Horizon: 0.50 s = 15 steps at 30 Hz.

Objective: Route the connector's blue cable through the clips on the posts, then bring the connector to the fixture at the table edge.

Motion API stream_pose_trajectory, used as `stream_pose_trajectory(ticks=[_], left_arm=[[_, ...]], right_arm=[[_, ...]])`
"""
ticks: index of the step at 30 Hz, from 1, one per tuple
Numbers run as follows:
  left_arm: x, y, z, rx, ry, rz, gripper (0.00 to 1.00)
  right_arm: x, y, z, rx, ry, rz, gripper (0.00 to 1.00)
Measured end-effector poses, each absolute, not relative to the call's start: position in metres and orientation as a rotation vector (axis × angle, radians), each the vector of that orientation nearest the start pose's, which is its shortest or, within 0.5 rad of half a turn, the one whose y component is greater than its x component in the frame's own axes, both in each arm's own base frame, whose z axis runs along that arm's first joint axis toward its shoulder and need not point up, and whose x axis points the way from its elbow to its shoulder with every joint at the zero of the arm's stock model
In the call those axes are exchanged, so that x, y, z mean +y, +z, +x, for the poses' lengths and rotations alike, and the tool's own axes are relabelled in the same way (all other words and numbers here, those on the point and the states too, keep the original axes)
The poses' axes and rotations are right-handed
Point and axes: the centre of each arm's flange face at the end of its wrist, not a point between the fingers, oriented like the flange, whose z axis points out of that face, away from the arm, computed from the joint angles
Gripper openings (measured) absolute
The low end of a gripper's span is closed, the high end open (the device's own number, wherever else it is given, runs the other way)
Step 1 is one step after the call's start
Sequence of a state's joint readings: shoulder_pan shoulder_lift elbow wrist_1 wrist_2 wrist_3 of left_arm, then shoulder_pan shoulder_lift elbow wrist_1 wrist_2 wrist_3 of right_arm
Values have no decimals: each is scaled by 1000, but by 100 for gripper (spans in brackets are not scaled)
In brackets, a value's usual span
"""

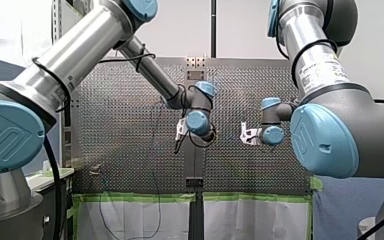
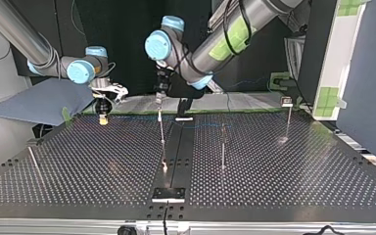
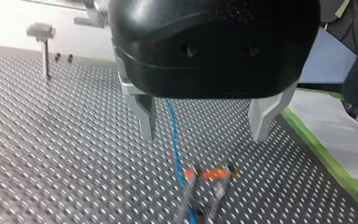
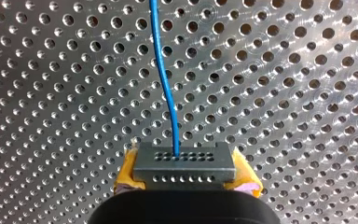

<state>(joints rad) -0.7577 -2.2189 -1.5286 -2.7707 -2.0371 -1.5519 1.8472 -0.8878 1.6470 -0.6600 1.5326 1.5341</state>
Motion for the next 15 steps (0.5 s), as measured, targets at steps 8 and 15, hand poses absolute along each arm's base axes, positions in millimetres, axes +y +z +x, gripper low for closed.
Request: stream_pose_trajectory(ticks=[8, 15], left_arm=[[-513, 179, 367, 1703, -166, 295, 98], [-517, 197, 330, 1662, -235, 221, 98]], right_arm=[[-580, 113, 307, -1077, 1355, 1532, 0], [-579, 113, 308, -1078, 1361, 1534, 0]])
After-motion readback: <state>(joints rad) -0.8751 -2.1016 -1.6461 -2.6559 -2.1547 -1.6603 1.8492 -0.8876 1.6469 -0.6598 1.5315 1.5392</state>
